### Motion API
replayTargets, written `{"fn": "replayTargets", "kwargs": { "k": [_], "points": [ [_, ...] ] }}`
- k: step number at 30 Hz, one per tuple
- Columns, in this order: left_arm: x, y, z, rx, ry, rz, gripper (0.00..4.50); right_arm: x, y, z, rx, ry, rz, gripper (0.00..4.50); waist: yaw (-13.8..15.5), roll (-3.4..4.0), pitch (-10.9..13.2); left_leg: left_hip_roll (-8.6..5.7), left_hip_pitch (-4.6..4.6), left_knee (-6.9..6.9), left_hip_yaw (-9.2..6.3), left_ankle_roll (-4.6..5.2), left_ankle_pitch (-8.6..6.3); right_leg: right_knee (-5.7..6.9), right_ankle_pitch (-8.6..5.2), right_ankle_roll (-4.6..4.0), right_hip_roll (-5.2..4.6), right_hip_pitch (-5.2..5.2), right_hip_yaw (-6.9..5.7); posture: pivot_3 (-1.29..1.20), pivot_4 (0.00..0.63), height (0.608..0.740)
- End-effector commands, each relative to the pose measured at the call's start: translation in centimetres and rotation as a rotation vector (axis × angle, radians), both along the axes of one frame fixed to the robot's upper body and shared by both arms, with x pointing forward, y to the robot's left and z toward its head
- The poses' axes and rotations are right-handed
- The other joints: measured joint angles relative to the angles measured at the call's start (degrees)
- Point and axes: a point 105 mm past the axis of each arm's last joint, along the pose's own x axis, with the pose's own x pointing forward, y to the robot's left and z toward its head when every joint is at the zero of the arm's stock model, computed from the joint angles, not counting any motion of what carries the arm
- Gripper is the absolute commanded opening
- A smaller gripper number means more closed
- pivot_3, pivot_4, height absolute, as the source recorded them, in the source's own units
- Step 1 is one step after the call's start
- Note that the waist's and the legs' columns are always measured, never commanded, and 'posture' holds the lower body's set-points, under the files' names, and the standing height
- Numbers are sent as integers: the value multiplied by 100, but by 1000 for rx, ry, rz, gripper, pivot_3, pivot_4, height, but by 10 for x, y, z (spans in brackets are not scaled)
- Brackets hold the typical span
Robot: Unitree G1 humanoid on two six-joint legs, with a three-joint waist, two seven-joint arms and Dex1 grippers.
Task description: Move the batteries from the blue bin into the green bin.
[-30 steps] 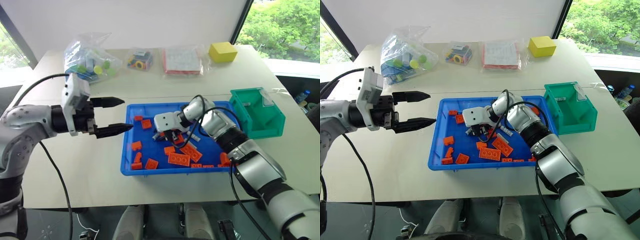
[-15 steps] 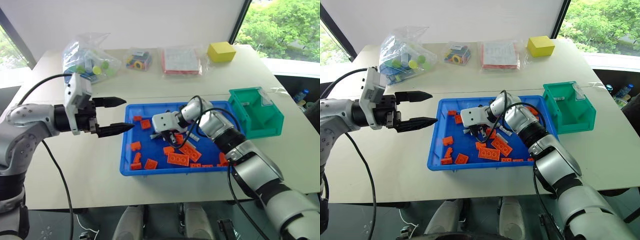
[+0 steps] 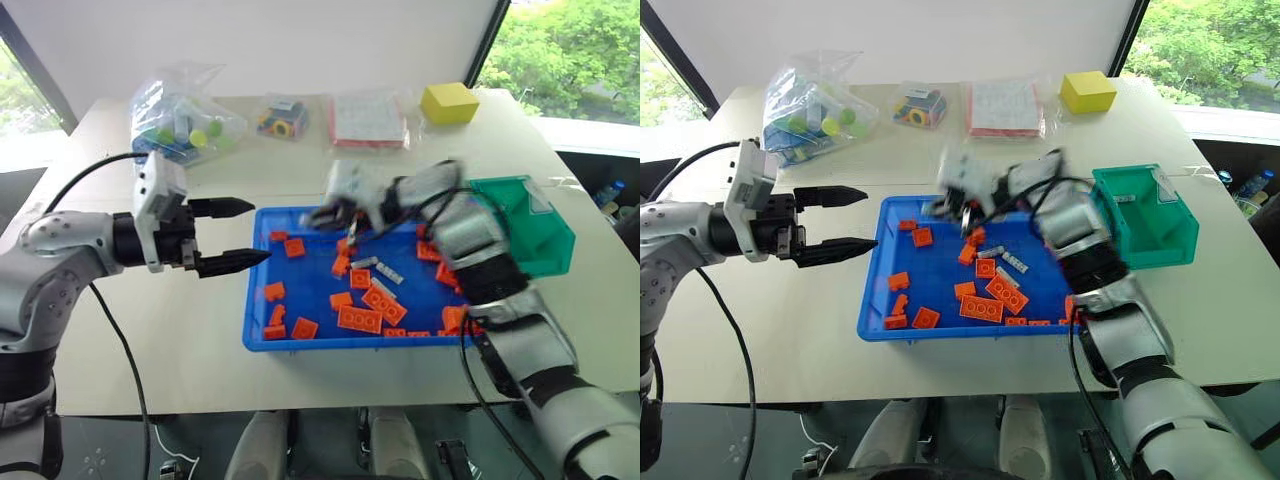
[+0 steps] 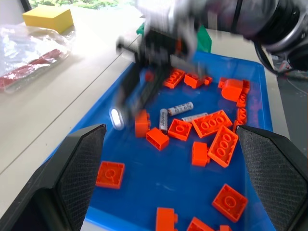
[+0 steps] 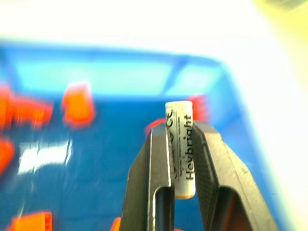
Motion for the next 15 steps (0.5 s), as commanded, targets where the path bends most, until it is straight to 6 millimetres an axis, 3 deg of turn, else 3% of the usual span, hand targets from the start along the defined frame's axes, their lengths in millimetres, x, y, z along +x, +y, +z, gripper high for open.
{"fn": "replayTargets", "kwargs": {
  "k": [1,5,7,9,11,15],
  "points": [
    [-6,-5,2,12,-28,-34,4500,-2,-65,38,155,-17,-271,36,45,-2,0,-1,1,0,2,0,0,-4,0,0,-1,2,0,0,150,692],
    [-8,-6,-1,10,-11,-47,4500,-5,-172,50,183,-54,-697,36,111,-2,1,-1,-1,0,8,3,-2,-11,-1,0,-2,3,-1,0,150,692],
    [-8,-5,-2,9,-7,-49,4500,-11,-200,48,166,-61,-798,36,99,-3,1,1,-2,-1,12,4,-3,-13,-2,0,-2,3,-1,0,150,692],
    [-5,-7,-2,6,-7,-57,4500,-26,-238,31,142,-22,-929,36,87,-3,1,4,-1,-1,19,8,-5,-13,-2,0,-2,1,0,0,150,692],
    [-2,-9,-1,3,-9,-64,4500,-35,-258,18,135,2,-1011,36,84,-4,2,7,0,-3,20,11,-6,-14,-3,0,-1,4,-1,0,150,692],
    [2,-13,2,-4,-17,-76,4500,-39,-268,2,155,26,-1065,36,-21,3,5,10,4,2,34,14,-4,-13,-1,0,-3,3,4,0,150,692]
  ]
}}
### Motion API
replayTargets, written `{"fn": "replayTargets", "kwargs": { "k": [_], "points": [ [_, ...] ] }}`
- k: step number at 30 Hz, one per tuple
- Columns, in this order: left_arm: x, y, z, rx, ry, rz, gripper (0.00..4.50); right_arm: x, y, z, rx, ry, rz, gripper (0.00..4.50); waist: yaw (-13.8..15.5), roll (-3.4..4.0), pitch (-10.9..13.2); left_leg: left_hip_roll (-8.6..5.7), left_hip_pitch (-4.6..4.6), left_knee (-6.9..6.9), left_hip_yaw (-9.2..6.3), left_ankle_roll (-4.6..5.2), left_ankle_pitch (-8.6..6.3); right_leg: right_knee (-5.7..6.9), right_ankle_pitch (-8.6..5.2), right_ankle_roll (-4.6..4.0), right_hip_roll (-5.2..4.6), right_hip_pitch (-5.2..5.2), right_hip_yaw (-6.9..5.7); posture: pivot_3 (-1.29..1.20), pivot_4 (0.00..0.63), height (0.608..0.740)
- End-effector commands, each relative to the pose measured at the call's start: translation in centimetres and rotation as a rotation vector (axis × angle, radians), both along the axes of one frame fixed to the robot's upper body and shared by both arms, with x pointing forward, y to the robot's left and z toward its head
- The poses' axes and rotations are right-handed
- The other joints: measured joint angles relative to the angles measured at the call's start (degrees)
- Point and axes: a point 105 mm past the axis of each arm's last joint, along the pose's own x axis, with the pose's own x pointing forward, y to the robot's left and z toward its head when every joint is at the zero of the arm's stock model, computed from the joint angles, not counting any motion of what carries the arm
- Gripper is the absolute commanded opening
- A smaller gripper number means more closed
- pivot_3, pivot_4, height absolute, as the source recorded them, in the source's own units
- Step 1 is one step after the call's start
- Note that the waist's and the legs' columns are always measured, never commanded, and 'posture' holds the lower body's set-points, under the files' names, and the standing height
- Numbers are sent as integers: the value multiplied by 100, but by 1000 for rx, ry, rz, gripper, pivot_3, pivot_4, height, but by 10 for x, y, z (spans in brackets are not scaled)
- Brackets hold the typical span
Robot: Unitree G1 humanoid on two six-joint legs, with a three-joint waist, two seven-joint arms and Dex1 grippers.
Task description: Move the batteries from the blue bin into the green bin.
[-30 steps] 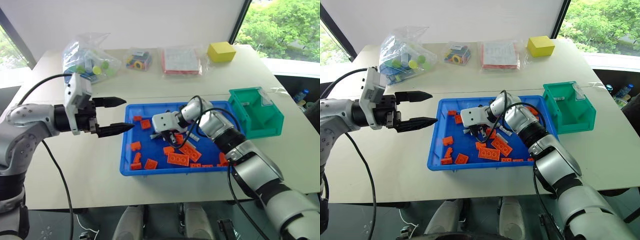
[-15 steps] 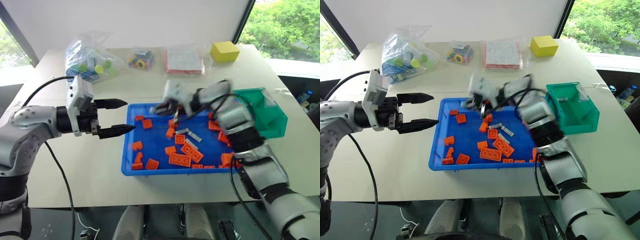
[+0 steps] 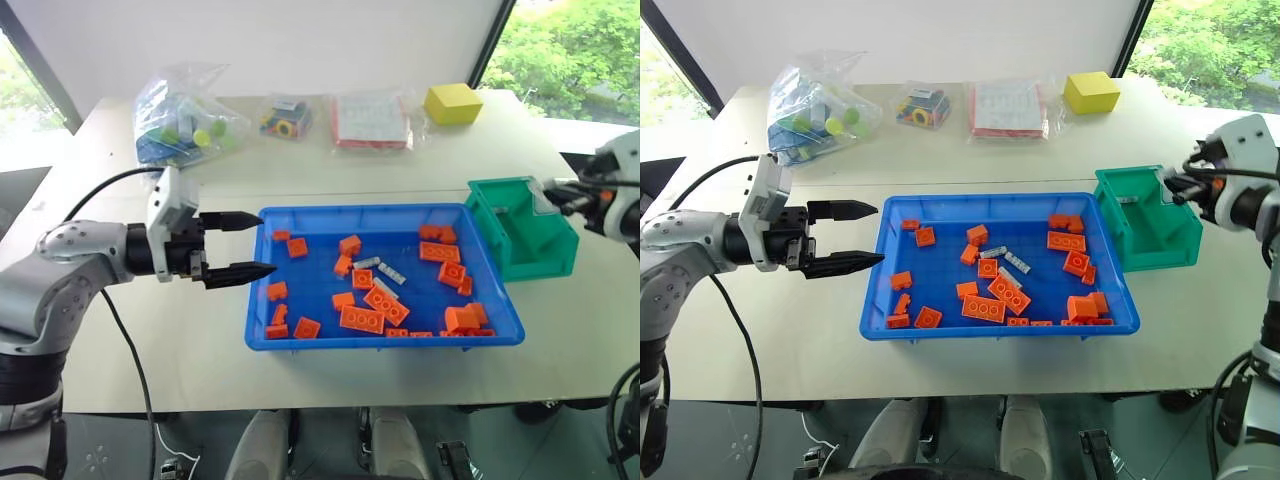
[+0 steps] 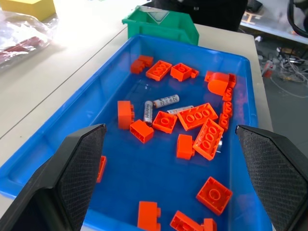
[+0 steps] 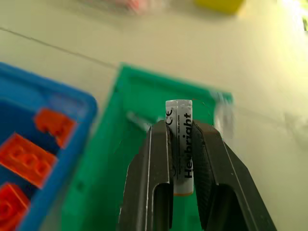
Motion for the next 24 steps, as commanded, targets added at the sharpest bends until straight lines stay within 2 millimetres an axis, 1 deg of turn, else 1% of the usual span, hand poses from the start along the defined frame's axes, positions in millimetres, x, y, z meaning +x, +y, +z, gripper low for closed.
{"fn": "replayTargets", "kwargs": {
  "k": [1,2,4,5,9,10,11,14,15,18,19,22,24],
  "points": [
    [1,-3,9,-1,-48,-20,4500,-3,-2,15,8,-84,-20,36,-46,0,0,0,1,0,0,1,0,1,0,0,-1,1,0,0,150,692],
    [1,-4,10,-3,-49,-23,4500,-2,-2,13,3,-86,-18,36,-54,0,0,0,1,1,-3,1,1,1,0,0,1,1,0,0,150,692],
    [2,-5,11,-7,-50,-26,4500,-1,-1,9,15,-91,-23,1100,-57,0,0,1,1,1,-5,1,1,0,0,0,2,1,0,0,150,692],
    [2,-5,11,-8,-51,-27,4500,0,-1,9,14,-97,-24,1427,-56,0,0,1,1,0,-5,1,1,0,-1,0,2,1,0,0,150,692],
    [4,-6,14,-13,-55,-27,4500,1,4,13,-10,-117,1,3499,-41,-1,2,0,-3,0,-5,2,1,-1,-1,1,1,2,0,0,150,692],
    [4,-6,14,-14,-56,-26,4500,1,4,14,-8,-118,6,4107,-36,-3,2,0,-3,0,-6,2,1,-1,-1,2,1,2,0,0,150,692],
    [4,-6,15,-15,-57,-25,4500,-1,6,15,-10,-115,22,4455,-30,-4,3,-1,-3,0,-6,2,1,-2,-1,2,1,3,-1,0,150,692],
    [3,-6,15,-16,-58,-24,4500,-7,16,19,-10,-108,99,4455,-21,-4,4,-2,-5,0,-9,3,0,-2,-3,4,1,3,-1,0,150,692],
    [2,-7,14,-16,-57,-24,4500,-8,26,22,-13,-105,150,4455,-27,-4,4,-1,-5,0,-9,3,0,-2,-4,5,1,3,-1,0,150,692],
    [1,-6,14,-14,-53,-26,4500,-13,67,25,10,-79,317,4455,-64,-6,5,0,-3,0,-11,4,-1,-2,-4,5,2,4,-1,0,150,692],
    [0,-6,14,-13,-53,-27,4500,-14,75,24,20,-68,340,4455,-77,-6,5,2,-2,0,-11,4,-1,-2,-4,5,4,3,-1,0,150,692],
    [0,-8,13,-10,-52,-32,4500,-19,113,5,53,36,422,4455,-57,-7,5,6,0,0,-14,4,-1,-2,-5,3,5,4,-1,0,150,692],
    [0,-10,13,-9,-53,-35,4500,-24,132,-7,70,89,460,4455,-38,-10,7,5,-2,0,-17,4,-1,-3,-5,3,4,4,-1,0,150,692]
  ]
}}
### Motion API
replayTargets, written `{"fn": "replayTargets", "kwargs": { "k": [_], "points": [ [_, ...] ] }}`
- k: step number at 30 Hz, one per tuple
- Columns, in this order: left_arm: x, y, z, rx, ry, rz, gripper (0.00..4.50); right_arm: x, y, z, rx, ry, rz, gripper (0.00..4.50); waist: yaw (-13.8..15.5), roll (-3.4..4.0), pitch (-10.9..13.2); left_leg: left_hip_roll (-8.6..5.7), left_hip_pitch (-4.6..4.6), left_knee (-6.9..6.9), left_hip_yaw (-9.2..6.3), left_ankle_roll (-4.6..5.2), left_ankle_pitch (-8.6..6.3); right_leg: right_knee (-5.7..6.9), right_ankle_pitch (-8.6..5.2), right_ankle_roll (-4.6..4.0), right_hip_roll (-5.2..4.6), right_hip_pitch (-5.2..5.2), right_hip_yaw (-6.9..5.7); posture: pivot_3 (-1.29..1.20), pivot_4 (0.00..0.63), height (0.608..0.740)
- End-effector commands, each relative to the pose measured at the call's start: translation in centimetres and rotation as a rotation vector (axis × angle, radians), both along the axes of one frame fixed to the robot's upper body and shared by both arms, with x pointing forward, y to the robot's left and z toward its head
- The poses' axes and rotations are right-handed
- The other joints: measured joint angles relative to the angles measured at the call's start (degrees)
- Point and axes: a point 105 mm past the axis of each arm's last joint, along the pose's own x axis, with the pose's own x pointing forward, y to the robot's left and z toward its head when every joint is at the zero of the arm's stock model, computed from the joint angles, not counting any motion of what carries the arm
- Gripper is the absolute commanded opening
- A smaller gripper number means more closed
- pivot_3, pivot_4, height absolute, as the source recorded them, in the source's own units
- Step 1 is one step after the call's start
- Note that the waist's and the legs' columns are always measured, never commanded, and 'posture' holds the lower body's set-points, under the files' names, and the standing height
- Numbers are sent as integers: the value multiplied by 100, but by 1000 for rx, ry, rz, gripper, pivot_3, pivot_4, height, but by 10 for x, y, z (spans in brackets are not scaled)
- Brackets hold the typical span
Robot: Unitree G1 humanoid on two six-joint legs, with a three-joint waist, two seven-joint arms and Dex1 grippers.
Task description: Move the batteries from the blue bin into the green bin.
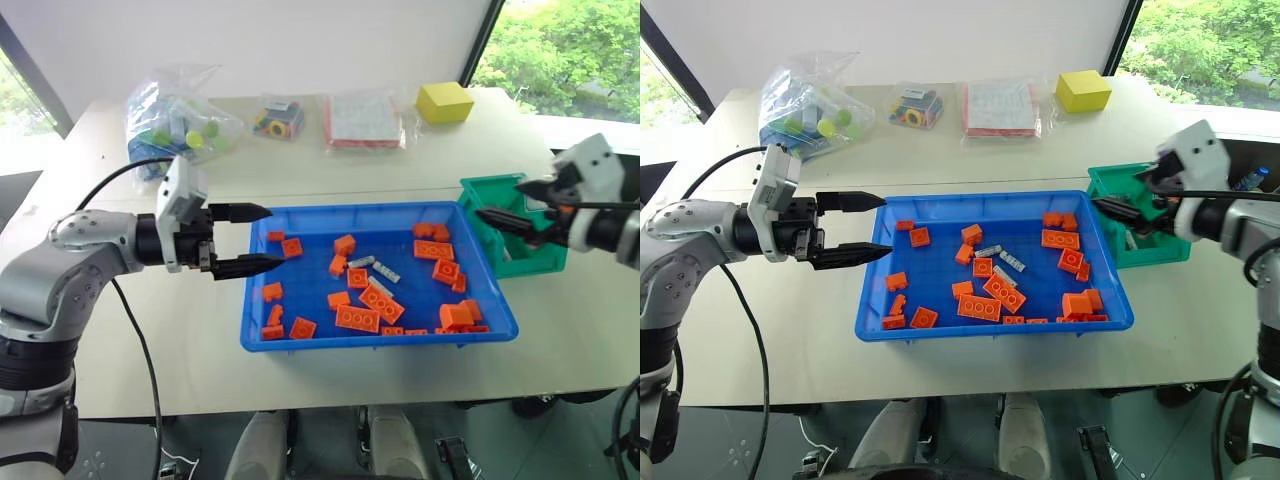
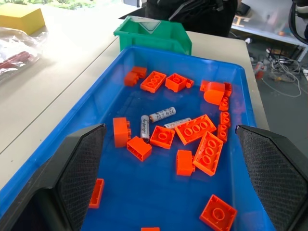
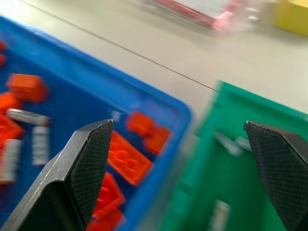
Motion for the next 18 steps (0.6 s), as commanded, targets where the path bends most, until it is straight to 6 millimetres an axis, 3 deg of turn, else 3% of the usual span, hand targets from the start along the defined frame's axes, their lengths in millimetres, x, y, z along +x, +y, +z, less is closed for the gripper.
{"fn": "replayTargets", "kwargs": {
  "k": [1,4,7,15,18],
  "points": [
    [-3,-3,8,1,-43,-14,4500,-11,36,-12,14,61,86,4455,18,-2,1,-1,-3,0,-1,0,0,-2,0,0,0,0,0,0,150,692],
    [-3,-4,9,-1,-44,-15,4500,-20,60,-26,31,115,159,4455,82,-2,2,-7,-7,0,-3,0,0,-7,0,1,-4,-1,0,0,150,692],
    [-3,-4,10,-2,-44,-14,4500,-22,66,-40,8,142,164,4455,146,-3,2,-7,-7,0,-2,0,0,-10,0,1,-3,0,-1,0,150,692],
    [-2,-4,13,-14,-52,-7,4500,-26,54,-79,-129,191,158,4455,139,-5,2,-7,-6,0,-5,1,-1,-25,0,2,-1,9,-6,0,150,692],
    [-2,-3,13,-14,-54,-3,4500,-26,47,-84,-149,194,153,4455,123,-7,4,-8,-6,0,0,2,-1,-27,1,2,-2,9,-6,0,150,692]
  ]
}}
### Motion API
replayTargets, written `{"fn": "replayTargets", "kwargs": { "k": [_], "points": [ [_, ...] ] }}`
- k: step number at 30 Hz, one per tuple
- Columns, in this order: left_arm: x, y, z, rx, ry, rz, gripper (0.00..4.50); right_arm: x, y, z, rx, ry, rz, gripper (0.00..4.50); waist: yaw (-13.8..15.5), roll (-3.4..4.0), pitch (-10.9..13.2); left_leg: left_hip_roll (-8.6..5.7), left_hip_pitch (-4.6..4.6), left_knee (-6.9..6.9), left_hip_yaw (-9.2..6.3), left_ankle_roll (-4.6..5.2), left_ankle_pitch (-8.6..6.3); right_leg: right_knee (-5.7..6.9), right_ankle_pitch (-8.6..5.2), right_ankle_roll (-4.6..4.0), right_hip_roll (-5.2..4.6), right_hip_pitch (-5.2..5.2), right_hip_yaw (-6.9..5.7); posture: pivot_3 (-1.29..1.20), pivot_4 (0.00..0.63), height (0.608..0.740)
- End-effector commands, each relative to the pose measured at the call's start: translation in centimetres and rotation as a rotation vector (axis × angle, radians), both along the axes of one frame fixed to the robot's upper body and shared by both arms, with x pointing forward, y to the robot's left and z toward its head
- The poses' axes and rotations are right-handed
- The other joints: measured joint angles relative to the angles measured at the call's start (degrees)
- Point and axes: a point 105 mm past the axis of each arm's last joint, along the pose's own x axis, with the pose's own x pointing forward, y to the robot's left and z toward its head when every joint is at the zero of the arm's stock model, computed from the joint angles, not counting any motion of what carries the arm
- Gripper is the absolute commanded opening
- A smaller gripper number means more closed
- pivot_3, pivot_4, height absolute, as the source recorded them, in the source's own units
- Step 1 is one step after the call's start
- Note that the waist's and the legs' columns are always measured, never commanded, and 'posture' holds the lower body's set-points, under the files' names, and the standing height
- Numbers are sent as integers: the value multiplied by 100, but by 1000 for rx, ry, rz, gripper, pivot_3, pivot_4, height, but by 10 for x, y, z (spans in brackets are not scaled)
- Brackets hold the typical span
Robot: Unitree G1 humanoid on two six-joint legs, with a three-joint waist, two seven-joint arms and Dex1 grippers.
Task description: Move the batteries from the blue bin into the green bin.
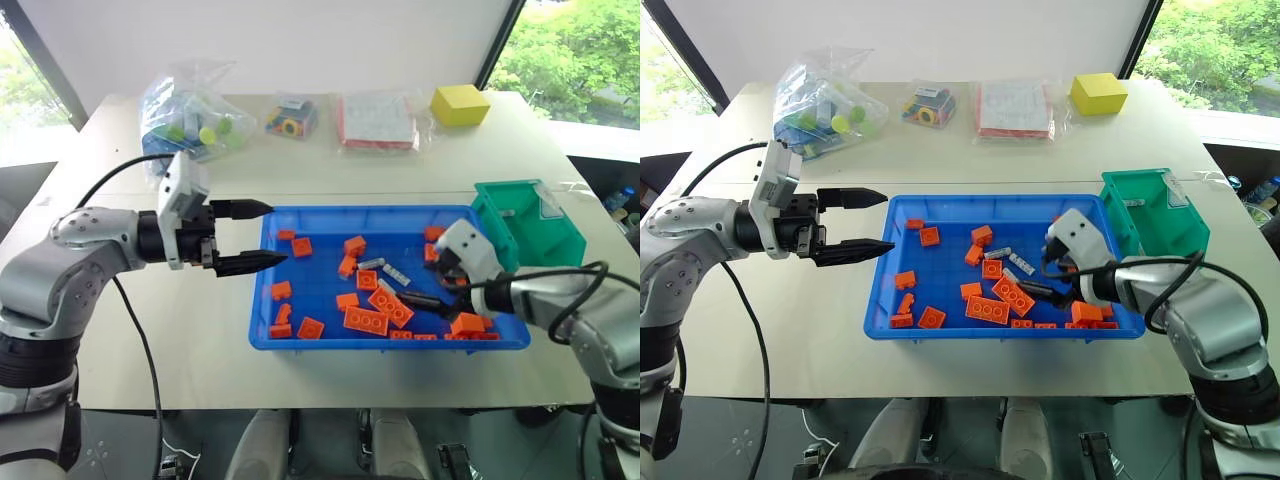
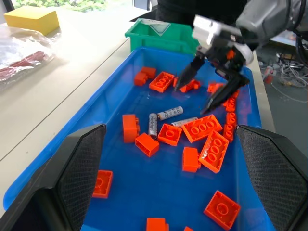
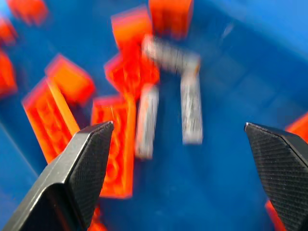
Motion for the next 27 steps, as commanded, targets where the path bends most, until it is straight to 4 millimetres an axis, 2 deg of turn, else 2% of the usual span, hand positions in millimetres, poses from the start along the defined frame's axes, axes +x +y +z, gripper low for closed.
{"fn": "replayTargets", "kwargs": {
  "k": [1,9,15,19,24,27],
  "points": [
    [-4,-1,10,-4,-45,-9,4500,4,-4,10,5,-53,8,4455,-20,0,0,0,2,0,2,0,0,-1,0,-1,0,0,0,0,150,692],
    [-5,2,8,2,-46,-1,4500,-7,13,20,209,111,44,4455,-1,-1,1,5,2,0,-3,1,0,-1,1,-1,4,1,-1,0,150,692],
    [-3,4,8,4,-55,-1,4500,-15,21,21,236,218,76,4455,1,-1,1,4,2,0,-4,2,-1,-9,1,-3,3,4,-2,0,150,692],
    [-3,5,9,7,-61,-3,4500,-19,23,13,130,303,66,4455,-5,-1,1,4,2,0,-3,2,-1,-11,1,-3,3,4,-2,0,150,692],
    [-2,3,8,3,-66,-7,4500,-21,27,12,-18,315,120,4455,-4,0,1,4,0,-1,-3,4,-2,-12,1,-3,2,2,-3,0,150,692],
    [-2,1,8,-3,-70,-11,4500,-11,27,13,-115,277,141,4455,-8,-1,1,3,-1,-1,-1,4,-3,-20,1,-4,2,4,-4,0,150,692]
  ]
}}
